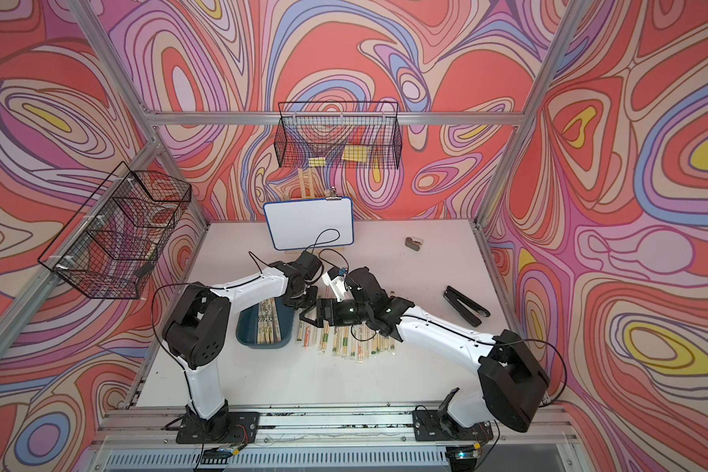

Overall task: Take the paired disposable chopsticks out of the storage box
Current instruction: Place the paired disposable chopsticks at the center of the board, then pick up the paired disposable chopsticks from the storage box.

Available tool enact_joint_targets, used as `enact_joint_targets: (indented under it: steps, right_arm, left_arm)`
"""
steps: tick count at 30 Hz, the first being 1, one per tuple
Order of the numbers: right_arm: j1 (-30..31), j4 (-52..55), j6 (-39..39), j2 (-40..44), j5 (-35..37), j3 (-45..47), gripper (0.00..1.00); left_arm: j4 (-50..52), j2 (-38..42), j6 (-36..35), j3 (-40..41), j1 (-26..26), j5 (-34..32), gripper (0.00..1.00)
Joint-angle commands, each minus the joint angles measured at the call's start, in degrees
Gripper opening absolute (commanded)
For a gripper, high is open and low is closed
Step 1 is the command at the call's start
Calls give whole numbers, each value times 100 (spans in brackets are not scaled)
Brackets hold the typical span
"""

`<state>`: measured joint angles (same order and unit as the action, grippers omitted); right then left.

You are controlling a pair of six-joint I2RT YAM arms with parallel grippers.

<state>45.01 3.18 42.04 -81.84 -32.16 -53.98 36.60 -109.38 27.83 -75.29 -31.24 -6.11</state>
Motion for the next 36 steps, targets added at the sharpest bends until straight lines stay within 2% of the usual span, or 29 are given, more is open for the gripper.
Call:
enact_joint_targets:
  steps: [1,5,13,20,27,36]
  right_arm:
    - [-19,-244,-25,-31,-269,122,94]
    - [-19,-498,81,-25,-435,218,94]
    - [-20,-765,180,-58,-684,263,94]
    - [-20,-1329,374,-90,-1125,395,94]
    - [-19,-1685,456,-68,-1446,380,94]
    - [-19,-2374,806,-160,-1740,404,94]
  left_arm:
    - [-110,-110,-36,58,-5,41,7]
    - [-85,-61,-47,58,-5,9,21]
    - [-45,150,-83,115,-4,-37,35]
    - [-49,561,-102,160,117,92,36]
    - [178,1076,-5,-306,252,394,38]
    - [579,1908,130,-303,1173,617,40]
